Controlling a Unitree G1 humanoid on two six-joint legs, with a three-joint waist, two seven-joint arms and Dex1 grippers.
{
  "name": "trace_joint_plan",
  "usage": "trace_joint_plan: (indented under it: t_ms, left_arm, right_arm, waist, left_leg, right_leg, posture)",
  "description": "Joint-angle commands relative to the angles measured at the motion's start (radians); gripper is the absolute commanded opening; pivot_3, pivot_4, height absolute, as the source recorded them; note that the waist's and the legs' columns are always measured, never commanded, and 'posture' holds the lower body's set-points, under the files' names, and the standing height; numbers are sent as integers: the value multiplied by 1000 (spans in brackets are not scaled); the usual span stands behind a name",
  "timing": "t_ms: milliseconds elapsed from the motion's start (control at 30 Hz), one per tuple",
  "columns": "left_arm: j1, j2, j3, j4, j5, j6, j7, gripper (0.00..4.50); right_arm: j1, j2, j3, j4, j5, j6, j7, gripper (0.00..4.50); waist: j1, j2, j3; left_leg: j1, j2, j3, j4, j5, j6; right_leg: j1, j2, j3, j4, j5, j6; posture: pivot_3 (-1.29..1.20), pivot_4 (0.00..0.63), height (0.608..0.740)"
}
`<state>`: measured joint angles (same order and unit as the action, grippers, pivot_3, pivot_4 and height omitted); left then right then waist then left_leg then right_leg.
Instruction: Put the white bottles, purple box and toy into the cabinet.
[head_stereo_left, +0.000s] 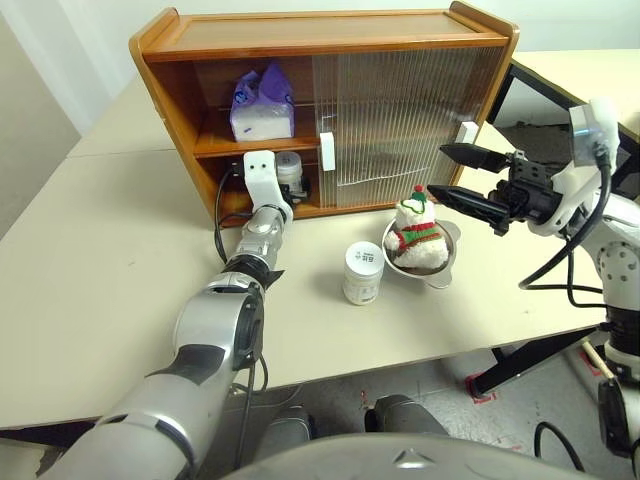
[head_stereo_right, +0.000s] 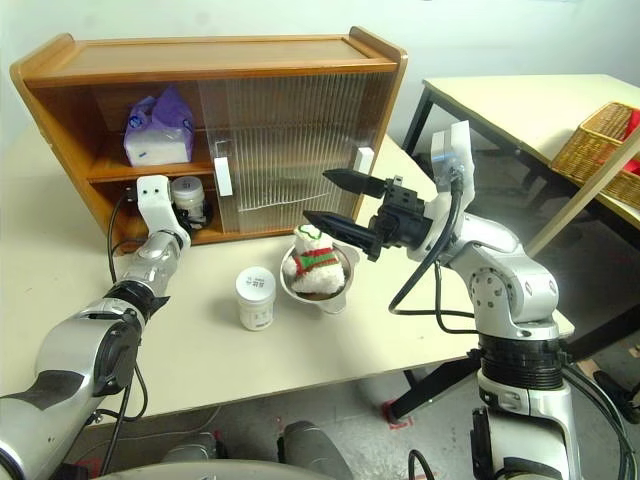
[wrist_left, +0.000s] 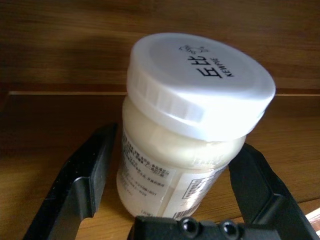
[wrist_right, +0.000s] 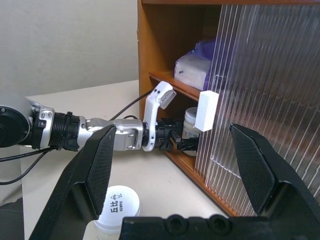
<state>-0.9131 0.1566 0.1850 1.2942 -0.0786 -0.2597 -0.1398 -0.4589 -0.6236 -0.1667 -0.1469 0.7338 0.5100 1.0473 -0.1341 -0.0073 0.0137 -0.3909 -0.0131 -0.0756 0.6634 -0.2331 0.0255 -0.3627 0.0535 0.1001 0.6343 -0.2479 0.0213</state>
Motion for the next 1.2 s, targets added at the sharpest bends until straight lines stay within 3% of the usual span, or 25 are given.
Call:
trace_joint_plan:
  t_ms: [33, 400, 867, 967, 1200]
  left_arm:
    - [41, -10, 22, -26, -25, -26, -63, 4448]
    - [162, -9, 43, -146, -57, -81, -103, 4448]
    - [369, -6, 33, -490, -72, -31, -47, 4448]
    - [357, -2, 38, -483, -78, -23, -36, 3833]
    - [298, -4, 31, -423, -70, -20, -11, 1325]
  right_arm:
    - [-16, 5, 17, 10, -1, 0, 12, 4500]
    - [-58, 12, 40, 73, -18, -13, 55, 4500]
    - [-87, 30, 57, 115, -37, -25, 85, 4500]
    - [-88, 31, 58, 117, -39, -26, 86, 4500]
    - [-87, 28, 57, 107, -38, -24, 80, 4500]
  waist:
    - [2, 0, 0]
    - [26, 1, 0]
    - [76, 1, -1]
    - [84, 1, -1]
    - [90, 1, -1]
  left_leg:
    - [0, 0, 0, 0, 0, 0]
    - [0, 0, -1, 2, 0, 0]
    - [2, 1, 0, 3, 1, 0]
    - [3, 1, -1, 3, 1, 0]
    - [4, 3, -4, 3, 2, 1]
  right_leg:
    - [0, 0, 0, 0, 0, 0]
    - [1, 0, 1, 0, 2, 2]
    - [2, 0, 1, 0, 5, -2]
    - [2, 0, 1, 1, 6, -4]
    - [2, 0, 3, 1, 8, -7]
  posture:
    - [-184, 0, 740]
    - [-124, 0, 740]
    - [-86, 0, 740]
    - [-86, 0, 740]
    - [-98, 0, 740]
